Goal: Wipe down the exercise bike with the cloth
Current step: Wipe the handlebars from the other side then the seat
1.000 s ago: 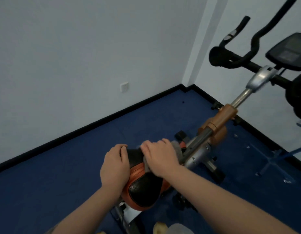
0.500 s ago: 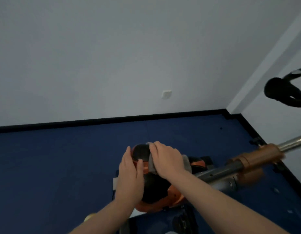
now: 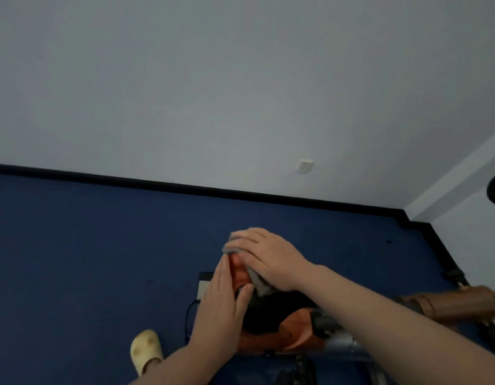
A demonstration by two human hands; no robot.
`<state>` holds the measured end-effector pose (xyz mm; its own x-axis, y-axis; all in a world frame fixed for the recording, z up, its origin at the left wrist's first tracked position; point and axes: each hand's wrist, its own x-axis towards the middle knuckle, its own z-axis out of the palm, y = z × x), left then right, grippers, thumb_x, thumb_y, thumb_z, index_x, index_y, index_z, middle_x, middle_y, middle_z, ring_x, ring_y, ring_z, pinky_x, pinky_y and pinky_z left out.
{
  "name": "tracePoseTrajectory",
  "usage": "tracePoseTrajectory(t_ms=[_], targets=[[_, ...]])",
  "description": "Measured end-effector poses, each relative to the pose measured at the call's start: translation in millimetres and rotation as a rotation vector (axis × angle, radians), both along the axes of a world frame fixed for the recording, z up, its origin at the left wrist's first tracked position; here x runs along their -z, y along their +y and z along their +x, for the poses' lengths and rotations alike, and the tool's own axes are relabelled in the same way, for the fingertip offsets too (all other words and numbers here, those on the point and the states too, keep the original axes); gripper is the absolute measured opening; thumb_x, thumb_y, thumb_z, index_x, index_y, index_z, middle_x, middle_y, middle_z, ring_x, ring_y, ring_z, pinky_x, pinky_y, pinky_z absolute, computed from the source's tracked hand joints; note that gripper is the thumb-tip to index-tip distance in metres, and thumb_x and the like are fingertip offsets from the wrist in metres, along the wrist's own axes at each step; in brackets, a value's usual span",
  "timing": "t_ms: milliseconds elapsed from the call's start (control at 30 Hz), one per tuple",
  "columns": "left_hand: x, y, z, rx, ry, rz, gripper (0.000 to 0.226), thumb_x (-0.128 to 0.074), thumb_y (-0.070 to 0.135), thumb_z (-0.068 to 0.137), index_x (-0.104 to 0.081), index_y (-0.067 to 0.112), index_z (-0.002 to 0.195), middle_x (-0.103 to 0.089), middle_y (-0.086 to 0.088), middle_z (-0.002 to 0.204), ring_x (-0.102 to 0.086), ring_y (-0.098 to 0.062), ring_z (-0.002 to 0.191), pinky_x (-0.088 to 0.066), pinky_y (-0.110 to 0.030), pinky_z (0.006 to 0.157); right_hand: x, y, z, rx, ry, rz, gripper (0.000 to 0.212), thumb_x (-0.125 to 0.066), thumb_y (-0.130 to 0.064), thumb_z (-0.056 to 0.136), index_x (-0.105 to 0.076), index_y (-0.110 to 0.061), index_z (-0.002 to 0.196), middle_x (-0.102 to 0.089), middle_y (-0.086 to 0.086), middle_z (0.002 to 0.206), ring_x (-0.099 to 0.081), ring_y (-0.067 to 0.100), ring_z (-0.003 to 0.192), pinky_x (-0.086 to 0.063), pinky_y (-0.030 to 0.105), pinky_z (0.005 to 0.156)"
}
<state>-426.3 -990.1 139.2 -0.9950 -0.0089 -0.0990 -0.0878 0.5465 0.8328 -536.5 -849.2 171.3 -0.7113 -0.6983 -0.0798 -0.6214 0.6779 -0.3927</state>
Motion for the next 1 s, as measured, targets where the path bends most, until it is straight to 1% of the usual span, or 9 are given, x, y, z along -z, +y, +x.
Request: tracePoseTrajectory(t_ms=[67,167,267,367,467,567,700,867,1000], targets=[[-0.6,-1.5,2.0,0.013,-0.029,-0.028,0.079,-0.018,0.067,0.086,0.005,0.033,0.153,-0.013,0.015,0.159,-0.022,-0.001,0.139,-0.022,-0.02,0.111,-3.1,15.8,-5.5,-0.071,-0.094,-0.038,0.038,-0.024,-0.041,0.105,-0.041,-0.045,0.139,-0.036,-0.021,0.148,-0.027,0.0,0.137,-0.022,0.024,0.114],[1.0,-2.4,4.7,0.004,-0.086,-0.049,0.082,-0.01,0.073,0.08,0.008,0.037,0.152,-0.019,0.013,0.156,-0.03,-0.007,0.136,-0.032,-0.033,0.111,-5.9,8.8,-24.6,0.089,-0.289,-0.084,0.035,-0.025,-0.038,0.105,-0.055,-0.043,0.122,-0.051,-0.023,0.131,-0.044,0.0,0.124,-0.036,0.035,0.108],[5.6,-2.9,9.1,0.002,-0.09,-0.08,0.074,-0.014,0.069,0.088,0.007,0.038,0.152,-0.025,0.012,0.153,-0.038,-0.01,0.132,-0.037,-0.036,0.107,-6.7,-20.2,-31.8,0.103,-0.221,0.097,0.038,-0.024,-0.045,0.102,-0.061,-0.038,0.105,-0.059,-0.016,0.115,-0.054,0.01,0.11,-0.043,0.043,0.097],[5.9,-5.4,11.1,0.027,-0.058,-0.15,0.073,-0.014,0.067,0.09,-0.002,0.032,0.153,-0.035,0.011,0.148,-0.046,-0.011,0.123,-0.04,-0.033,0.101,-3.6,-12.2,-20.4,-0.163,-0.026,0.165,0.04,-0.022,-0.054,0.098,-0.056,-0.047,0.116,-0.05,-0.022,0.129,-0.039,0.002,0.127,-0.019,0.038,0.113],[2.3,-6.4,9.7,0.043,-0.049,-0.209,0.071,-0.008,0.067,0.088,-0.02,0.03,0.148,-0.043,0.011,0.137,-0.049,-0.01,0.116,-0.039,-0.03,0.098,-5.2,5.8,-19.7,-0.211,-0.123,0.069,0.035,-0.028,-0.051,0.099,-0.052,-0.053,0.124,-0.042,-0.027,0.139,-0.025,-0.005,0.135,0.001,0.04,0.115],[2.0,-5.9,8.1,0.041,-0.045,-0.19,0.056,-0.018,0.057,0.096,-0.024,0.031,0.145,-0.045,0.013,0.131,-0.049,-0.009,0.113,-0.038,-0.03,0.099,-4.9,-10.5,-36.3,-0.069,-0.22,0.044,0.036,-0.031,-0.033,0.104,-0.065,-0.042,0.108,-0.057,-0.026,0.122,-0.043,-0.004,0.12,-0.013,0.05,0.115],[4.6,-7.2,10.3,0.037,-0.059,-0.113,0.05,-0.02,0.059,0.096,-0.032,0.034,0.137,-0.051,0.015,0.119,-0.053,-0.008,0.103,-0.043,-0.034,0.094,-1.1,-28.2,-33.4,-0.073,-0.081,0.121,0.038,-0.031,-0.037,0.101,-0.069,-0.037,0.096,-0.063,-0.017,0.109,-0.054,0.005,0.104,-0.038,0.04,0.101],[5.6,-8.0,10.0,0.071,-0.074,-0.145,0.065,-0.014,0.061,0.092,-0.023,0.029,0.148,-0.045,0.013,0.137,-0.049,-0.009,0.118,-0.039,-0.034,0.1,3.9,18.9,-5.1,-0.22,0.052,-0.039,0.038,-0.029,-0.046,0.102,-0.044,-0.045,0.138,-0.034,-0.017,0.15,-0.022,0.002,0.141,-0.013,0.024,0.117],[5.8,-6.7,9.8,0.049,-0.072,-0.083,0.068,-0.014,0.064,0.089,-0.025,0.03,0.147,-0.05,0.008,0.133,-0.052,-0.011,0.115,-0.041,-0.037,0.099,0.3,3.6,-24.0,0.047,-0.231,-0.077,0.036,-0.026,-0.036,0.105,-0.055,-0.045,0.125,-0.049,-0.024,0.136,-0.04,0.0,0.13,-0.032,0.033,0.111]])
